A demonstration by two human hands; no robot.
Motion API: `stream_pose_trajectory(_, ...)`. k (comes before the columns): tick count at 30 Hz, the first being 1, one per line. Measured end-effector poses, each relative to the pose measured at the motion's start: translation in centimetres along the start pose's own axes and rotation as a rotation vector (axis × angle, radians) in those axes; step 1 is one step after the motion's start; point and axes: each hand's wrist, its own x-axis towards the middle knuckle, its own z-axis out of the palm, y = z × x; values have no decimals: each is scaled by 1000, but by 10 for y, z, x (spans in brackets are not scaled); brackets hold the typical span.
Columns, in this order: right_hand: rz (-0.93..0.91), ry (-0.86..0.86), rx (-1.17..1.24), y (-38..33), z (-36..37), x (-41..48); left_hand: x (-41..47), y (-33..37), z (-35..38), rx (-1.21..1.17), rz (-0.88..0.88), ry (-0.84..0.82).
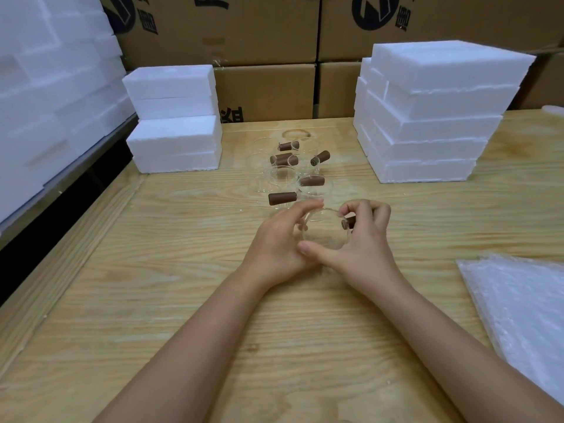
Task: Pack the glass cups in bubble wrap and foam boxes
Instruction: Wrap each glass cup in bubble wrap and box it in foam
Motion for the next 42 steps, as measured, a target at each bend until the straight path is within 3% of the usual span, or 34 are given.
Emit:
stream_pose_trajectory(6, -206, 24, -32, 0, -5, 0, 1, -3, -4, -245, -153, 4)
stream_pose_trajectory(9, -249, 13, 96, -2, -11, 2, 1, -3, -4, -350, -182, 12)
stream_pose_trajectory(13, -120, 61, 571, -3, -21, 6, 1, 2, -6, -510, -204, -1)
stream_pose_trajectory(21, 110, 186, 781, -2, -22, 12, 1, -1, -9, -655, -191, -40)
stream_pose_trajectory(26, 270, 226, 811, 0, -19, 14, 0, -3, -4, -355, -13, -64)
stream_pose_trajectory(32, 389, 177, 791, 1, -16, 13, 1, 1, -2, -68, 190, 136)
stream_pose_trajectory(36, 287, 216, 587, 0, -13, 11, 0, 2, 0, -5, 171, 175)
stream_pose_trajectory(39, 172, 143, 492, -7, -9, 6, 0, 5, 0, 16, 193, 192)
stream_pose_trajectory(42, 170, 93, 402, -9, -5, 1, -1, 5, 2, 90, 269, 196)
